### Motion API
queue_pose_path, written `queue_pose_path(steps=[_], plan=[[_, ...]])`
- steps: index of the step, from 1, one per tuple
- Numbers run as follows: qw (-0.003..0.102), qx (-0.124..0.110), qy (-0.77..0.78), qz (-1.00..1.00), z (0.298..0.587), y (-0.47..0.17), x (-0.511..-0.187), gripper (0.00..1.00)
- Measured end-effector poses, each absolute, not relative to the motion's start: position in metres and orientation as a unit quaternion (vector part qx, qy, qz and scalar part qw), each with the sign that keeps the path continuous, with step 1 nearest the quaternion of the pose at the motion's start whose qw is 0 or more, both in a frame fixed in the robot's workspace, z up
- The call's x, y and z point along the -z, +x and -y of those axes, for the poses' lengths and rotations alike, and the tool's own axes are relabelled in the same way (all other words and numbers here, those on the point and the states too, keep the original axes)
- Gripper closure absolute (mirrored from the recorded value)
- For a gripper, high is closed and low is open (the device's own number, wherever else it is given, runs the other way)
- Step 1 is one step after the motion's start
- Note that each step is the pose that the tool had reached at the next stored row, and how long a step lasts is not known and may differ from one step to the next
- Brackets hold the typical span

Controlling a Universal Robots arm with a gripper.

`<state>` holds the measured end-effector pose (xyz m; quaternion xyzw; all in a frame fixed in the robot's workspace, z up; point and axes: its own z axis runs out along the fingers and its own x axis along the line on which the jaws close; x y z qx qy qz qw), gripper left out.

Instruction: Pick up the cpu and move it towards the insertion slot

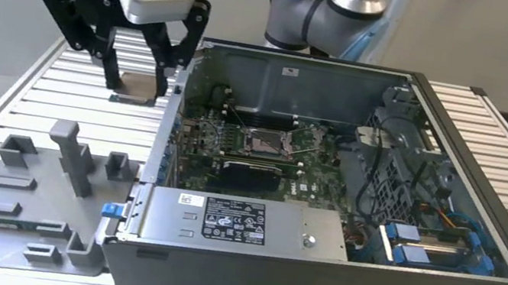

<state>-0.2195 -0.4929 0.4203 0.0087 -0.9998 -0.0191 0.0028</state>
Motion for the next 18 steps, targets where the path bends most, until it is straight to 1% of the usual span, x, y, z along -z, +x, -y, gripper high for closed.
queue_pose_path(steps=[18], plan=[[0.003,0.019,0.011,1.000,0.493,-0.147,-0.420,1.00]])
